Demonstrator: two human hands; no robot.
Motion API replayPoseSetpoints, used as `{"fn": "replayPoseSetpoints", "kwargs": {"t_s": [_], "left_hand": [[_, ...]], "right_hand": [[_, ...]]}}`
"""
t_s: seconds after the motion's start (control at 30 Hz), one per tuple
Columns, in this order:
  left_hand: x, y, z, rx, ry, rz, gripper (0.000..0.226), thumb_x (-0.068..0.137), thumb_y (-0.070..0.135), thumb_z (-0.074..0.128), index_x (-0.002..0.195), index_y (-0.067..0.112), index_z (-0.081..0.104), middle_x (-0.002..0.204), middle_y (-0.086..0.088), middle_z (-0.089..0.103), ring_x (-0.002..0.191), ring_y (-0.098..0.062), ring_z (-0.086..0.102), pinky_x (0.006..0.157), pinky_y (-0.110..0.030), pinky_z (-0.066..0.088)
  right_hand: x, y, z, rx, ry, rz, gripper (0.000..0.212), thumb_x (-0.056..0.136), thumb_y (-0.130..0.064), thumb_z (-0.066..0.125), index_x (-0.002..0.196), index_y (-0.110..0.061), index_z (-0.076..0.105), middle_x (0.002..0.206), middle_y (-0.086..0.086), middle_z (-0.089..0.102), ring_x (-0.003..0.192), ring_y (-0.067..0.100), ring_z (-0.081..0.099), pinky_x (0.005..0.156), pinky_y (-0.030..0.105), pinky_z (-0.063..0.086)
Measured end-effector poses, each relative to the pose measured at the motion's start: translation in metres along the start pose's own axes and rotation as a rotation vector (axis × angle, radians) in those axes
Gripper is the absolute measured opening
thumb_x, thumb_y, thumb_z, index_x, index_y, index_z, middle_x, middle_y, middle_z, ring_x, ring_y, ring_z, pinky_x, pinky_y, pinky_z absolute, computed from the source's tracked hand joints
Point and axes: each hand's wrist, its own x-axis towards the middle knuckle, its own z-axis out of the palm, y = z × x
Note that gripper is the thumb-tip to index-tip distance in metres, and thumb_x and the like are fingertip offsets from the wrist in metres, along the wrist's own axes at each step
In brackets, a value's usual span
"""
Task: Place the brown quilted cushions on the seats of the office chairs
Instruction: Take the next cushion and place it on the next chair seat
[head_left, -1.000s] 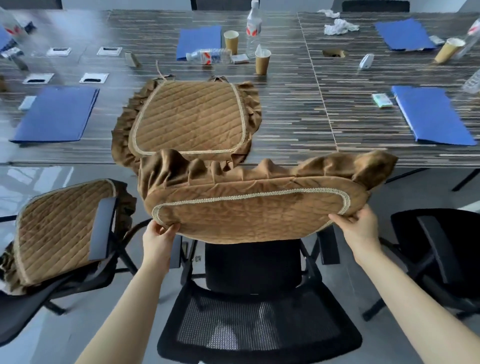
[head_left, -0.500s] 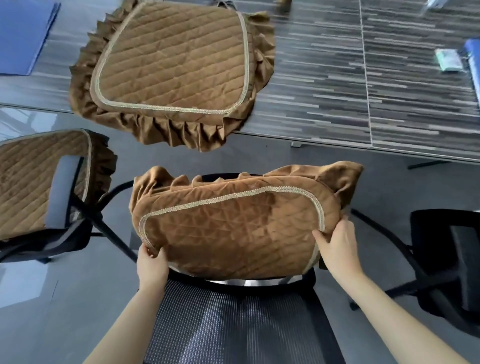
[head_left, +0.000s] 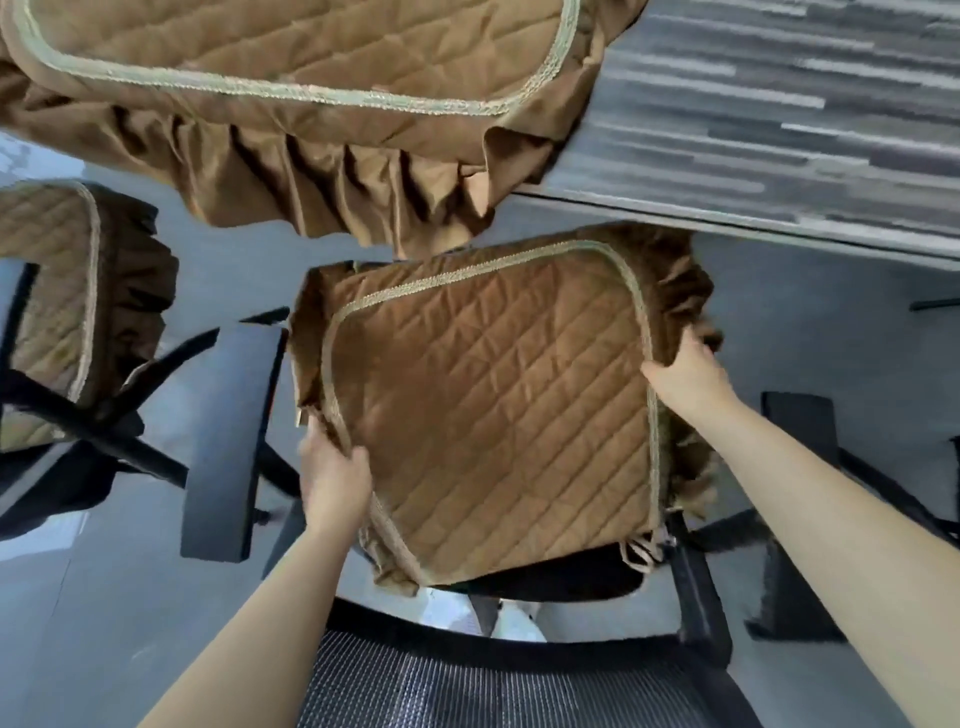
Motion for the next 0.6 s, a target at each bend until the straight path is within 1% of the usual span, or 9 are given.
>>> {"fn": "replayPoseSetpoints", "kwargs": {"t_s": [0.03,0.13,0.2,0.27,0.3,0.37,0.43,0.5,0.6], "left_hand": [[0.013,-0.005,0.008,0.021,-0.034,-0.05,0.066,0.094,0.017,0.053,0.153,0.017,0.022,0.145,-0.012,0.045,0.121,-0.039,0.054,0.097,-0.05,0.048],[0.04,-0.025,0.027,0.059,-0.124,-0.169,0.06,0.089,0.029,0.058,0.141,0.006,0.041,0.132,-0.02,0.053,0.112,-0.042,0.057,0.091,-0.052,0.051],[0.063,-0.05,0.042,0.025,-0.178,-0.22,0.07,0.086,0.042,0.058,0.144,0.009,0.038,0.132,-0.018,0.056,0.117,-0.041,0.055,0.095,-0.048,0.048],[0.07,-0.056,0.047,-0.022,-0.197,-0.231,0.078,0.078,0.052,0.058,0.145,0.017,0.036,0.133,-0.011,0.058,0.12,-0.036,0.055,0.1,-0.05,0.046],[0.064,-0.048,0.044,-0.075,-0.199,-0.24,0.075,0.08,0.049,0.059,0.143,0.016,0.036,0.131,-0.009,0.058,0.118,-0.034,0.055,0.1,-0.049,0.045],[0.059,-0.037,0.043,-0.148,-0.228,-0.259,0.061,0.091,0.031,0.059,0.14,0.007,0.034,0.127,-0.008,0.055,0.113,-0.03,0.054,0.097,-0.042,0.044],[0.058,-0.037,0.045,-0.121,-0.238,-0.242,0.054,0.093,0.021,0.059,0.139,0.003,0.035,0.125,-0.011,0.055,0.115,-0.031,0.054,0.098,-0.041,0.043],[0.056,-0.036,0.045,-0.038,-0.215,-0.196,0.05,0.091,0.024,0.06,0.133,0.005,0.041,0.125,-0.015,0.059,0.116,-0.036,0.055,0.1,-0.046,0.044],[0.043,-0.033,0.043,0.18,-0.112,-0.075,0.042,0.092,0.029,0.057,0.125,0.005,0.047,0.119,-0.018,0.056,0.109,-0.041,0.056,0.084,-0.039,0.042]], "right_hand": [[0.01,0.004,0.009,0.013,-0.01,0.044,0.067,0.096,-0.027,0.054,0.15,-0.006,0.02,0.15,0.019,0.035,0.134,0.037,0.039,0.105,0.041,0.034],[0.023,0.027,0.035,-0.017,-0.034,0.168,0.059,0.097,-0.02,0.053,0.145,-0.001,0.025,0.145,0.022,0.04,0.129,0.038,0.043,0.1,0.04,0.037],[0.025,0.049,0.053,-0.05,-0.069,0.266,0.057,0.096,-0.021,0.054,0.141,0.002,0.028,0.141,0.025,0.043,0.128,0.039,0.044,0.101,0.04,0.038],[0.023,0.071,0.068,-0.061,-0.099,0.346,0.055,0.093,-0.02,0.055,0.137,0.004,0.031,0.136,0.026,0.047,0.125,0.04,0.047,0.098,0.039,0.04],[0.021,0.08,0.074,-0.065,-0.129,0.383,0.057,0.092,-0.019,0.056,0.137,0.005,0.03,0.135,0.026,0.048,0.124,0.041,0.047,0.098,0.039,0.041],[0.019,0.093,0.085,-0.067,-0.204,0.443,0.064,0.088,-0.014,0.058,0.139,0.004,0.024,0.135,0.026,0.046,0.123,0.041,0.047,0.099,0.04,0.042],[0.015,0.098,0.091,-0.075,-0.267,0.457,0.067,0.086,-0.013,0.059,0.141,0.0,0.023,0.132,0.024,0.048,0.12,0.04,0.049,0.096,0.04,0.043],[0.013,0.106,0.094,-0.123,-0.282,0.411,0.063,0.083,-0.017,0.062,0.136,-0.005,0.029,0.126,0.02,0.053,0.113,0.038,0.054,0.095,0.042,0.046],[0.01,0.111,0.091,-0.125,-0.247,0.347,0.062,0.085,-0.027,0.066,0.133,-0.011,0.031,0.124,0.015,0.057,0.112,0.038,0.055,0.094,0.045,0.046]]}}
